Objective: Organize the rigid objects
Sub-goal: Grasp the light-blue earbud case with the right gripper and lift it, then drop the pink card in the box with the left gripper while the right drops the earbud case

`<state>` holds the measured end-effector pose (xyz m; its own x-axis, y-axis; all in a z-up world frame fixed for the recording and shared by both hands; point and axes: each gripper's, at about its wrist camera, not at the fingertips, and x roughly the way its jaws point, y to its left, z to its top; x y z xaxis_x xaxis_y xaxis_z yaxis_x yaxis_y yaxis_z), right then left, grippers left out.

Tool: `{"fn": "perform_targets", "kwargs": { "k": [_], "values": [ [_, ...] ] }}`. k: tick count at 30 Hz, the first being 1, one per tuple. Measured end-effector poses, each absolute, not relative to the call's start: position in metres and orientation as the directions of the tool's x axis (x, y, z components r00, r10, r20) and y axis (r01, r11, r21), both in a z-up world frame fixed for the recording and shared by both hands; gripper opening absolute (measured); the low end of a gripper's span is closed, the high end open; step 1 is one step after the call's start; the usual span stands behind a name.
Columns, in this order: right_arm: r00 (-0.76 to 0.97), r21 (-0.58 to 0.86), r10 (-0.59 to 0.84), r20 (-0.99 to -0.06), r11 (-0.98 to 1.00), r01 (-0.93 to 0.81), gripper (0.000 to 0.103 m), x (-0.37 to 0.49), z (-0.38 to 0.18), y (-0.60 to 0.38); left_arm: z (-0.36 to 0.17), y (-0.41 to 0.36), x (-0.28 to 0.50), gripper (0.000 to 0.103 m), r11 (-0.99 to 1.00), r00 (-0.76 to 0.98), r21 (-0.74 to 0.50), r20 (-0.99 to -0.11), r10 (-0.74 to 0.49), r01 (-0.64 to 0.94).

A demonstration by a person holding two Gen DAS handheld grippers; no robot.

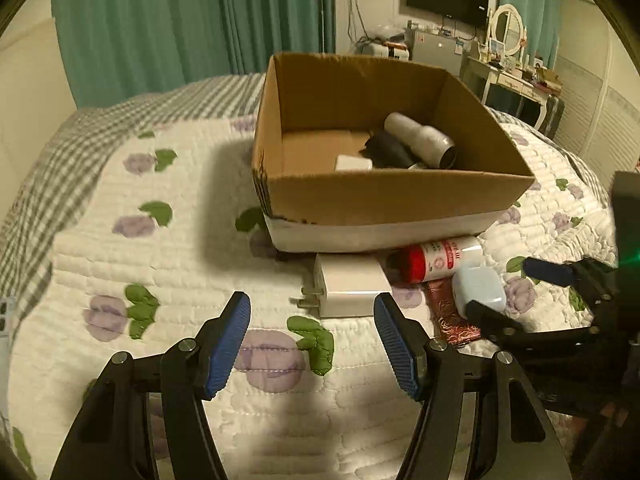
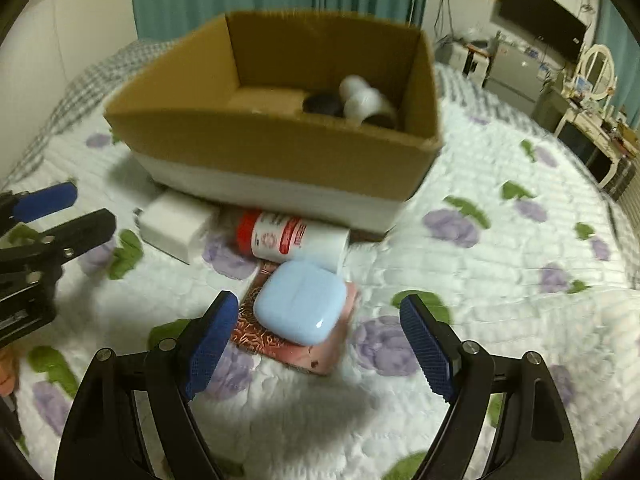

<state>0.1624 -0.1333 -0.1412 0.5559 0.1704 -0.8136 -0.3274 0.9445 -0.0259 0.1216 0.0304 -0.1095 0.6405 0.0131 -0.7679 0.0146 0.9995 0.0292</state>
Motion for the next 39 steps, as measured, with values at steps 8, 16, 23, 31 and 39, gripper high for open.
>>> {"fn": "perform_targets", "kwargs": {
  "k": [8, 16, 23, 31, 39],
  "values": [
    [0.524, 0.01, 0.204, -0.827, 0.937, -0.349, 0.06, 0.175, -0.169, -0.131, -0.122, 0.033, 0.128, 0.067, 1.0, 0.606, 0.014, -0.795, 0.019, -0.014],
    [0.581, 0.017, 0.196, -0.79, 0.954, -0.3, 0.056, 0.154, -0.141, -0.171, -0.107, 0.013, 0.122, 0.067, 0.999, 0.613, 0.027, -0.79, 0.032, -0.016],
    [0.641, -0.025, 0.176, -0.747, 0.956, -0.292, 0.056, 0.146, -0.1, -0.211, -0.108, -0.035, 0.126, 0.067, 0.999, 0.592, 0.005, -0.806, -0.016, 0.034],
    [0.603, 0.088, 0.203, -0.771, 0.973, -0.215, 0.056, 0.157, -0.116, -0.244, -0.142, -0.083, 0.146, 0.067, 0.995, 0.49, -0.054, -0.867, -0.091, 0.088],
    [0.579, 0.127, 0.204, -0.789, 0.977, -0.171, 0.056, 0.17, -0.131, -0.258, -0.177, -0.105, 0.164, 0.078, 0.994, 0.392, -0.019, -0.918, -0.059, 0.107]
  ]
}}
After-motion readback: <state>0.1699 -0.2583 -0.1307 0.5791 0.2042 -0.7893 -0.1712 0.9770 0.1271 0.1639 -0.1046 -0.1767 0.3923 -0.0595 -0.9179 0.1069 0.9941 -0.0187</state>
